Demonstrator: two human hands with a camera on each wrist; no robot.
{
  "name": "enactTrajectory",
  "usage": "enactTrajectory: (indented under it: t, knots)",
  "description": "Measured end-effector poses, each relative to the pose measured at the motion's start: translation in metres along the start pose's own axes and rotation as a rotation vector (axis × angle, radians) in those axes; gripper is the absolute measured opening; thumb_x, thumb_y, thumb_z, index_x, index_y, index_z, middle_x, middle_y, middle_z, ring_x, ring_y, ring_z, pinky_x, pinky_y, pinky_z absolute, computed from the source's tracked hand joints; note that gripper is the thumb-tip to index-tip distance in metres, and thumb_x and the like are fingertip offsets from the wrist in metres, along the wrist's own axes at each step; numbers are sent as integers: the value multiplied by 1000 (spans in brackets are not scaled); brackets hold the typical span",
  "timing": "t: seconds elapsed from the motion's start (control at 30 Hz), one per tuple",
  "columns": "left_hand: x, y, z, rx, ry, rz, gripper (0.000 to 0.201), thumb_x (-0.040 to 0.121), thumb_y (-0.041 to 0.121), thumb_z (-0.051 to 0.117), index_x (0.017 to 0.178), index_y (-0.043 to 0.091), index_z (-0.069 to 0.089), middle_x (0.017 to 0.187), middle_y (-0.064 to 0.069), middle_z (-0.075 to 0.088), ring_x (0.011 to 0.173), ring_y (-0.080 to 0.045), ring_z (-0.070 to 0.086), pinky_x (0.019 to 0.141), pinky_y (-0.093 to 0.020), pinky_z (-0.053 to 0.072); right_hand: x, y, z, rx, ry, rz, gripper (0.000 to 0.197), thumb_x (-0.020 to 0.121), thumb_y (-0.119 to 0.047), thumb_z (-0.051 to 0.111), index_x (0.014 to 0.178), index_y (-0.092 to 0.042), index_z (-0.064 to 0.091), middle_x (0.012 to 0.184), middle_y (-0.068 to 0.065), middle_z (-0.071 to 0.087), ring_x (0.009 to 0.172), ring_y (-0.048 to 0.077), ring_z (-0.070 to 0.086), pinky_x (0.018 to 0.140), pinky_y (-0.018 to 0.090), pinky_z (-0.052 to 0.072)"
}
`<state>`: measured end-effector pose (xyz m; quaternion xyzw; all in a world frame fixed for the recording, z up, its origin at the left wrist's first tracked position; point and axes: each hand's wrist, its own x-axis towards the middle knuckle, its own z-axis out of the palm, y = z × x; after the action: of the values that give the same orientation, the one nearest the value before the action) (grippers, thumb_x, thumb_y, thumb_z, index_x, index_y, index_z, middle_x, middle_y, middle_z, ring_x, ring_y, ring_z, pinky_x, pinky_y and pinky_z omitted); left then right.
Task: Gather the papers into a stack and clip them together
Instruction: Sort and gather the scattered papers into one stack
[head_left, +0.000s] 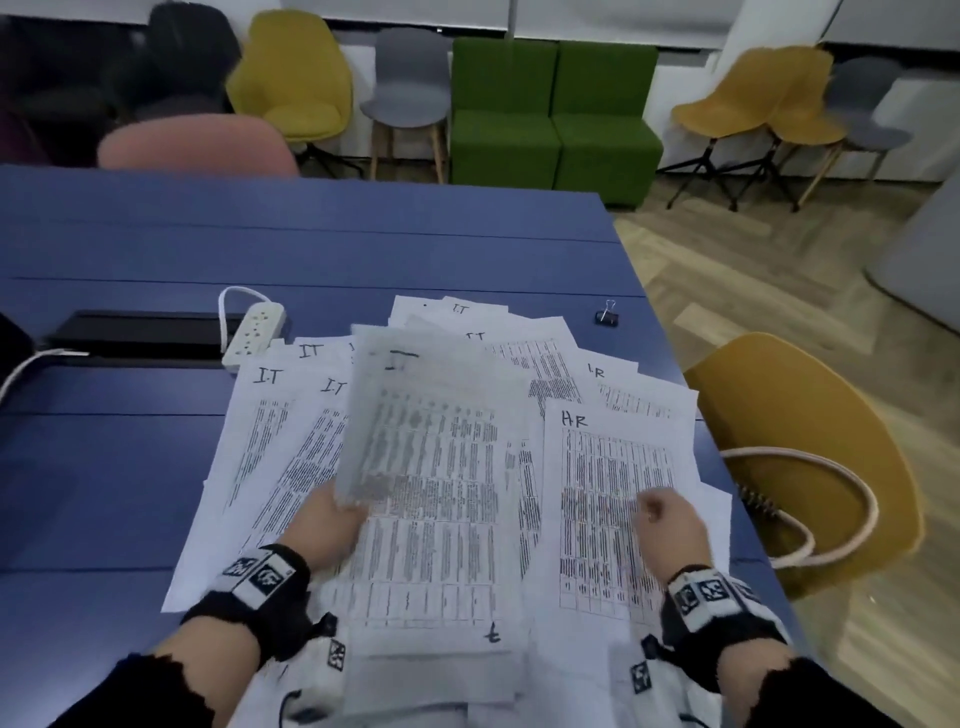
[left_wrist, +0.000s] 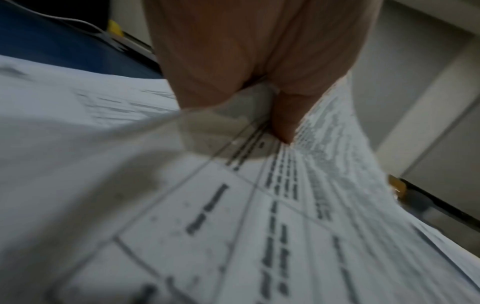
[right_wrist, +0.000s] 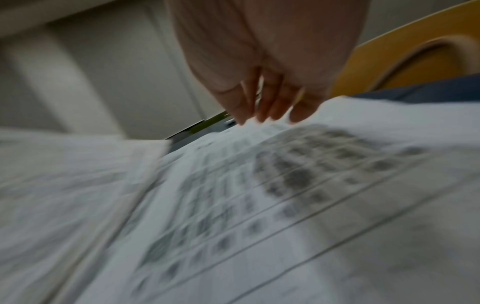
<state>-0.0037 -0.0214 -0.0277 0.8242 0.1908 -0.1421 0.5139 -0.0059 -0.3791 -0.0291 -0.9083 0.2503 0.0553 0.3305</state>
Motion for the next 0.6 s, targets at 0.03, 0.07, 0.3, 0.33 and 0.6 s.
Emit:
enactTrajectory:
  t: [0.03,0.07,0.3,0.33,0.6]
  knots:
    - [-4,-2,-8,-75,19,-21,5,95,2,51,96,4,56,68,-7,56,57,-19,51,53,-26,43,7,16,-10,-44,59,93,34,84,-14,63,118,-7,60,120,17,61,108,33,58,92,36,45]
    - [-4,-8,-15,-156,35,-54,9,95,0,53,103,0,57,76,-9,63,65,-21,58,59,-28,47,12,30,-19,-94,80,205,44,81,-21,67,121,-6,57,124,20,57,112,37,55,95,40,44]
    - [-3,-24,-6,-525,-33,-250,67,77,16,79,130,-10,46,122,-23,63,112,-33,62,102,-42,44,18,84,-29,-149,-69,337,43,71,-35,75,88,-5,50,98,21,56,84,32,55,69,37,43]
    - [-2,-21,3,-532,-55,-246,62,79,14,78,128,-9,48,120,-22,64,108,-30,64,98,-38,46,14,80,-29,-124,-83,307,37,73,-30,74,81,-7,46,86,16,55,72,28,52,61,34,39]
    - [-4,-2,74,-335,-175,-268,72,82,17,75,137,-4,34,120,-18,58,116,-31,56,109,-41,34,4,69,-17,-38,-70,137,10,83,-7,62,80,-6,52,73,7,55,76,27,54,66,31,40]
